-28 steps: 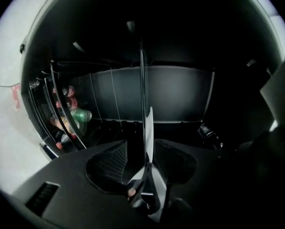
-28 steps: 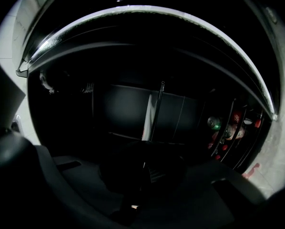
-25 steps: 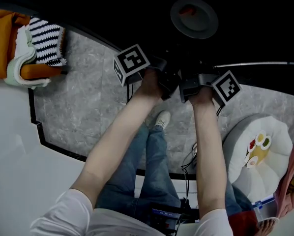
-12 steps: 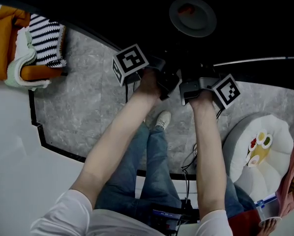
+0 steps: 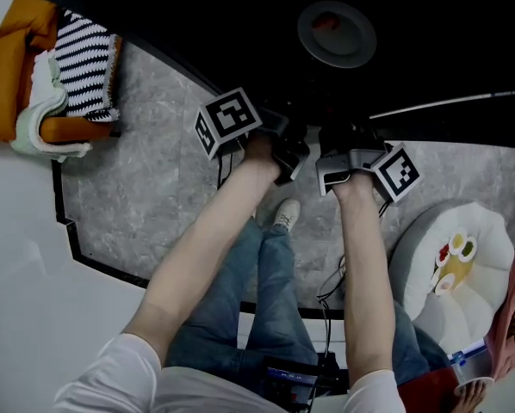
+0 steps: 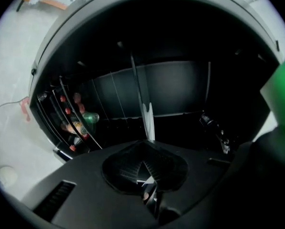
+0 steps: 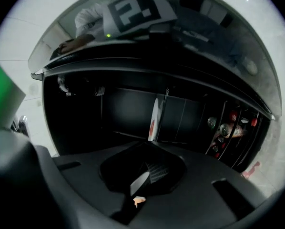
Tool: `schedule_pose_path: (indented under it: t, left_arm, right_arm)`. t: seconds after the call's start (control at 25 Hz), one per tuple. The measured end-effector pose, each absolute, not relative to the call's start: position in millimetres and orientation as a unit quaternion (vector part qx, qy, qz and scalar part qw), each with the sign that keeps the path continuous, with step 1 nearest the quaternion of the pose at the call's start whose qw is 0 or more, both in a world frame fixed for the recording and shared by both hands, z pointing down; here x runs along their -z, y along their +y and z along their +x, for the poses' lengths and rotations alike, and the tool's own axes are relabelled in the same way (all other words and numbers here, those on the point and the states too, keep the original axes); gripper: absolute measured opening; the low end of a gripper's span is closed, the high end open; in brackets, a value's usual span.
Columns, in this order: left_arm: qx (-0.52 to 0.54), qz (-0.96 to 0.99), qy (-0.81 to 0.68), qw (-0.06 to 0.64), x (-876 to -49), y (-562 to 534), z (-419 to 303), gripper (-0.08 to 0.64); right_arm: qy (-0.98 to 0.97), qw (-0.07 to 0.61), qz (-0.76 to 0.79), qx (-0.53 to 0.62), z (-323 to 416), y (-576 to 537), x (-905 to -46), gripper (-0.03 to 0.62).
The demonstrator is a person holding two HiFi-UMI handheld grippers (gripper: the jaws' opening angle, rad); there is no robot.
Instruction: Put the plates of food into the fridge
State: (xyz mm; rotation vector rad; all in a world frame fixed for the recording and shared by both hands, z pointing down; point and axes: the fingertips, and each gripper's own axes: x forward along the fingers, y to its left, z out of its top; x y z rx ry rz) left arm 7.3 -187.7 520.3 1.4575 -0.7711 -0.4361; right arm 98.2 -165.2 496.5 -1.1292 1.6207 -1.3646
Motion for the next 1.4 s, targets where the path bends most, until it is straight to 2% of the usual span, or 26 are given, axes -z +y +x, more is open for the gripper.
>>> schedule_pose_path:
  t: [0.72,1.04,1.4]
  left_arm:
    - [0.159,0.658,-0.346,0.649,-486,-137,-6,0.006]
    - [0.18,0.639,-0.369,0.651,-473,-130,-32,0.006]
    - [0.175,0.652,-0.355,0.647,-427,-122,-27,0.006]
  right_arm:
    - [0.609,0.38,-0.44,0.54,105,-99,-469,0.009]
    - [0.605,0.381,-0.443,0.54,112,-77,-450,0.009]
    - [0.605,0.387,-0.442,0.538,118,-76,-416,0.009]
